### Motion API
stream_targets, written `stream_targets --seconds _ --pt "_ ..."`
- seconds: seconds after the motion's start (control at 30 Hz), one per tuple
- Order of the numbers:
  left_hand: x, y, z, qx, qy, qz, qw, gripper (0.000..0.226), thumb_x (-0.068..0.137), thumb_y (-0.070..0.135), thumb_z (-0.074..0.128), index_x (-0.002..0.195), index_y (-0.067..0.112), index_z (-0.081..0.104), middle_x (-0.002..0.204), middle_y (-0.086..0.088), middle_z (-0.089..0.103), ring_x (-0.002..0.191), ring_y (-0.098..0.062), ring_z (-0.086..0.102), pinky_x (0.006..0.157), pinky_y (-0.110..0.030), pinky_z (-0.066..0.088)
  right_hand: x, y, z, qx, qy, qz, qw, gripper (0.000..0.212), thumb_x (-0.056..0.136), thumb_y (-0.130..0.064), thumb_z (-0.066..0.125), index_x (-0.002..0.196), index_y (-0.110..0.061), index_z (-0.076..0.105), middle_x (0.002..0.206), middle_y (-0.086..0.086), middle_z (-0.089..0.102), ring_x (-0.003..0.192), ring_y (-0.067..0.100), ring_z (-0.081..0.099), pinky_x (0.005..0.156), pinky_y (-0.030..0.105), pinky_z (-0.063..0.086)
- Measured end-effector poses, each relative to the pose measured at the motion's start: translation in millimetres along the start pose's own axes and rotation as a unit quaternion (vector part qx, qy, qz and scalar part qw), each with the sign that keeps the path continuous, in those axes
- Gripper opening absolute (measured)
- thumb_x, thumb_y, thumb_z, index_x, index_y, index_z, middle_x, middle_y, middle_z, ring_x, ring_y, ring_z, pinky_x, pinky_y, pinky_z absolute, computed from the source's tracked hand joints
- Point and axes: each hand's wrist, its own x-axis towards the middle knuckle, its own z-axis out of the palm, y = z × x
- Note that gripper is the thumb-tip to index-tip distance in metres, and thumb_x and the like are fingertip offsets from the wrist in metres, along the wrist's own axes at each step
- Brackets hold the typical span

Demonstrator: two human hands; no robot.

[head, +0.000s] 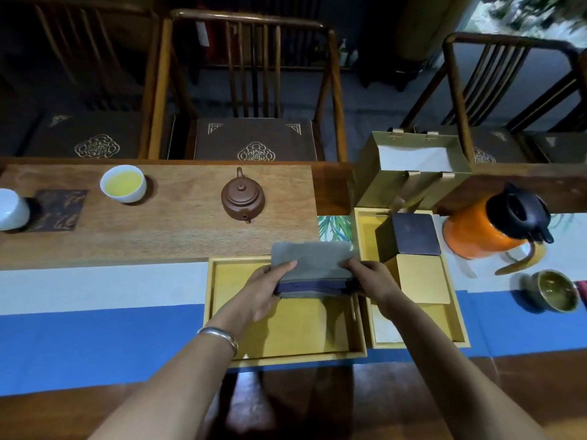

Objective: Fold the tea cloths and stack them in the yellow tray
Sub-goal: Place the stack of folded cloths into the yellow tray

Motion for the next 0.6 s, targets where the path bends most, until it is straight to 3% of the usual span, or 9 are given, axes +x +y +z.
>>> stream_targets --seconds 0.07,0.13,0.23,0.33,0.4,0.47,0.53,0.6 --pt "1 -2 -1 0.027 0.008 0.002 1.0 0.078 0.061 0.044 0.082 0.124 0.009 0.052 0.115 -0.012 0.066 0.109 -0.024 0.062 0.097 -0.037 0.05 1 1 2 -0.032 0.016 -0.015 0.999 0.022 0.086 -0.034 0.065 0.093 -0.014 0.06 0.102 0.012 0.065 0.094 0.025 0.064 0.08 0.038 0.058" --pt "2 -6 0 0.084 0.03 0.007 0.996 0.072 0.066 0.046 0.081 0.124 0.012 0.052 0.114 -0.008 0.066 0.108 -0.023 0.061 0.102 -0.042 0.047 2 4 3 -0.153 0.051 -0.064 0.985 0.025 0.084 -0.039 0.067 0.091 -0.016 0.06 0.091 0.002 0.066 0.082 0.014 0.064 0.064 0.026 0.056" --pt "4 -5 6 0.155 0.085 0.015 0.984 0.063 0.071 0.048 0.079 0.119 0.015 0.055 0.109 -0.004 0.067 0.101 -0.02 0.061 0.094 -0.038 0.05 6 4 8 -0.259 0.096 -0.102 0.956 0.028 0.084 -0.039 0.067 0.095 -0.014 0.06 0.084 -0.004 0.063 0.074 0.009 0.062 0.06 0.023 0.055" --pt "4 5 11 0.195 0.128 0.02 0.972 0.052 0.072 0.048 0.078 0.107 0.016 0.058 0.099 -0.002 0.067 0.085 -0.015 0.062 0.064 -0.026 0.048 8 4 12 -0.217 0.086 -0.06 0.971 0.033 0.085 -0.041 0.066 0.097 -0.011 0.059 0.089 0.004 0.065 0.081 0.018 0.065 0.072 0.035 0.059" --pt "2 10 12 0.218 0.146 0.026 0.965 0.044 0.07 0.046 0.08 0.095 0.016 0.06 0.092 -0.002 0.068 0.078 -0.013 0.062 0.057 -0.025 0.045 7 4 12 -0.207 0.079 -0.043 0.974 0.033 0.085 -0.042 0.064 0.096 -0.012 0.058 0.089 0.005 0.065 0.081 0.02 0.065 0.071 0.034 0.059" --pt "1 15 11 0.228 0.158 0.033 0.96 0.041 0.068 0.044 0.083 0.084 0.017 0.057 0.086 -0.002 0.067 0.077 -0.014 0.063 0.061 -0.028 0.05 5 4 13 -0.191 0.074 -0.022 0.979 0.031 0.086 -0.043 0.063 0.09 -0.013 0.056 0.088 0.005 0.063 0.082 0.021 0.063 0.071 0.034 0.058" --pt "0 19 10 0.227 0.146 0.022 0.963 0.042 0.067 0.042 0.084 0.087 0.014 0.059 0.089 -0.005 0.068 0.083 -0.019 0.066 0.075 -0.036 0.058 4 3 12 -0.176 0.055 0.003 0.983 0.029 0.088 -0.044 0.059 0.086 -0.016 0.054 0.089 0.006 0.061 0.086 0.023 0.062 0.078 0.039 0.058" --pt "-2 23 9 0.224 0.126 -0.003 0.966 0.044 0.068 0.039 0.084 0.093 0.01 0.063 0.096 -0.008 0.07 0.09 -0.024 0.068 0.084 -0.039 0.058 3 1 11 -0.127 0.025 0.031 0.991 0.034 0.087 -0.045 0.06 0.097 -0.014 0.053 0.096 0.007 0.059 0.091 0.024 0.06 0.078 0.039 0.057"
